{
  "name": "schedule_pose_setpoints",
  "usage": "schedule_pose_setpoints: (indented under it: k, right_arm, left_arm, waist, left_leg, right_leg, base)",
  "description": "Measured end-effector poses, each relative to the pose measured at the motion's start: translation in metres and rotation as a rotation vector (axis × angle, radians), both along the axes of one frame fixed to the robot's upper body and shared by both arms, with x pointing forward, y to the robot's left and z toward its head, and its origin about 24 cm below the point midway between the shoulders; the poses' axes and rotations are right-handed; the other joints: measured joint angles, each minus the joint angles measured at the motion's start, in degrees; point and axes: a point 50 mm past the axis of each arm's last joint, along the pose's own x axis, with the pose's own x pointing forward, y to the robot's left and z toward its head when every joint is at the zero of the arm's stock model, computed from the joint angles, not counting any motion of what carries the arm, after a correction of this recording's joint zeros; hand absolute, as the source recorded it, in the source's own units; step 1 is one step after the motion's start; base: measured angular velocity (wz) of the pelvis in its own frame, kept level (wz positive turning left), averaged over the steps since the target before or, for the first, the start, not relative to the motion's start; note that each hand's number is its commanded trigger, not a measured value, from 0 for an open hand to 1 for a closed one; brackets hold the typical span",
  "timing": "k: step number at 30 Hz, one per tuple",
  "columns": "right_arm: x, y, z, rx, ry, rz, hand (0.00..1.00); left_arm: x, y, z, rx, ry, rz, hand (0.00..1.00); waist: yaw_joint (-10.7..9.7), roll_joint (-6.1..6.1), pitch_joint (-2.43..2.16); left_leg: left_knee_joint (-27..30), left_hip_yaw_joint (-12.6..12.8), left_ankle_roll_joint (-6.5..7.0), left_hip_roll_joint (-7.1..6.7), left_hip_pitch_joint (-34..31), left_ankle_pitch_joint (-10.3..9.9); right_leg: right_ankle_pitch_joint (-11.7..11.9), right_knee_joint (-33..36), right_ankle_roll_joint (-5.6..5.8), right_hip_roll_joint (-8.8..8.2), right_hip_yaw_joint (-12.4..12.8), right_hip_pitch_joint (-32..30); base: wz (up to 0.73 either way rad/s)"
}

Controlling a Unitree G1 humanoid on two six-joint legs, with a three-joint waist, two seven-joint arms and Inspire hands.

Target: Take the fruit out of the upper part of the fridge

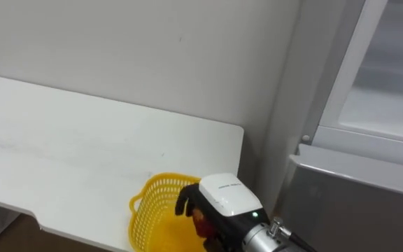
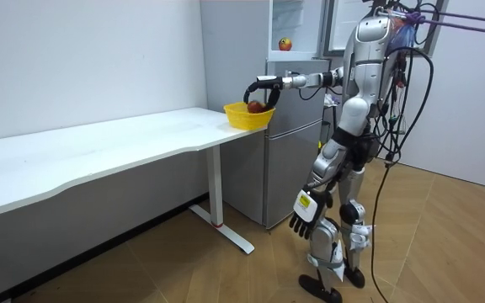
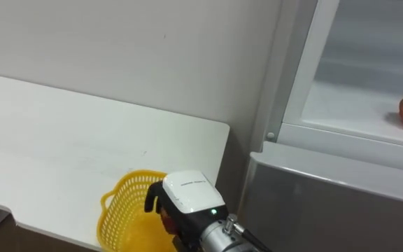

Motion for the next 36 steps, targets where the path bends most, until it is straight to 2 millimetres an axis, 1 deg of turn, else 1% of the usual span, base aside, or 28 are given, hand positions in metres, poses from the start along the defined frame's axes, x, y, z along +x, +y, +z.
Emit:
schedule_pose_setpoints:
  k: [8, 13, 15, 17, 24, 29, 31, 34, 36]
  right_arm:
    - [0.000, 0.000, 0.000, -0.003, 0.006, 0.002, 0.00]
    - [0.000, 0.000, -0.001, 0.000, 0.010, 0.003, 0.00]
    - [0.000, 0.000, -0.001, 0.004, 0.012, 0.003, 0.00]
    - [0.000, 0.000, -0.001, 0.004, 0.013, 0.004, 0.00]
    - [0.000, 0.001, 0.000, 0.006, 0.012, 0.005, 0.00]
    - [0.000, 0.001, 0.002, 0.015, 0.002, 0.007, 0.00]
    - [0.000, 0.000, 0.004, 0.022, -0.004, 0.001, 0.00]
    - [0.003, -0.004, 0.007, 0.039, -0.025, -0.021, 0.00]
    - [0.005, -0.006, 0.016, 0.061, -0.053, -0.032, 0.00]
  left_arm:
    - [0.000, 0.000, 0.000, -0.002, 0.001, -0.001, 0.00]
    - [0.001, 0.000, 0.000, -0.002, -0.001, -0.001, 0.00]
    - [0.002, 0.000, 0.000, -0.002, -0.004, -0.002, 0.00]
    - [0.003, 0.000, 0.000, -0.002, -0.006, -0.003, 0.00]
    - [0.006, 0.000, 0.001, -0.001, -0.015, -0.005, 0.00]
    - [0.006, 0.000, 0.001, -0.001, -0.016, -0.003, 0.00]
    - [0.006, -0.001, 0.001, -0.001, -0.017, -0.002, 0.00]
    - [0.005, 0.000, 0.001, 0.005, -0.016, -0.001, 0.00]
    - [0.002, 0.000, 0.000, 0.010, -0.012, 0.002, 0.00]
  waist:
    - [0.7, -0.03, 0.05]
    - [0.6, -0.21, 0.23]
    - [0.6, -0.47, 0.46]
    - [0.6, -0.66, 0.53]
    - [0.6, -1.02, 0.34]
    - [0.5, -0.98, 0.36]
    - [0.2, -0.95, 0.36]
    - [0.1, -0.91, 0.35]
    - [-0.5, -0.68, 0.32]
  left_leg:
    - [-0.1, -0.1, 0.00, -0.01, -0.1, 0.0]
    - [-0.1, -0.3, 0.00, -0.01, -0.2, 0.0]
    - [-0.1, -0.3, 0.00, 0.00, -0.1, 0.0]
    - [-0.1, -0.3, 0.00, -0.01, -0.2, 0.0]
    - [0.0, -0.4, 0.00, -0.03, -0.1, 0.0]
    - [0.0, -0.4, 0.00, -0.03, -0.2, 0.0]
    - [-0.1, -0.5, 0.00, -0.05, -0.4, 0.0]
    - [-0.2, -0.5, 0.00, -0.06, -0.2, 0.0]
    - [-0.2, -0.5, 0.00, -0.06, -0.1, 0.0]
  right_leg:
    - [0.0, 0.0, 0.01, 0.00, 0.0, 0.1]
    - [0.0, 0.0, 0.01, 0.01, 0.0, 0.1]
    - [0.0, 0.0, 0.01, 0.01, 0.0, 0.1]
    - [0.0, 0.0, 0.01, 0.03, 0.0, 0.1]
    - [0.0, 0.0, 0.01, 0.02, 0.0, 0.0]
    - [0.0, 0.0, 0.01, 0.01, 0.0, 0.1]
    - [0.0, 0.0, 0.01, 0.01, -0.1, 0.1]
    - [0.0, 0.0, 0.01, 0.03, 0.1, 0.2]
    - [0.0, -0.1, 0.01, 0.02, 0.3, 0.1]
  base:
    - [0.00]
    - [0.00]
    - [0.00]
    - [0.00]
    - [0.00]
    - [0.00]
    - [0.04]
    - [0.00]
    - [0.00]
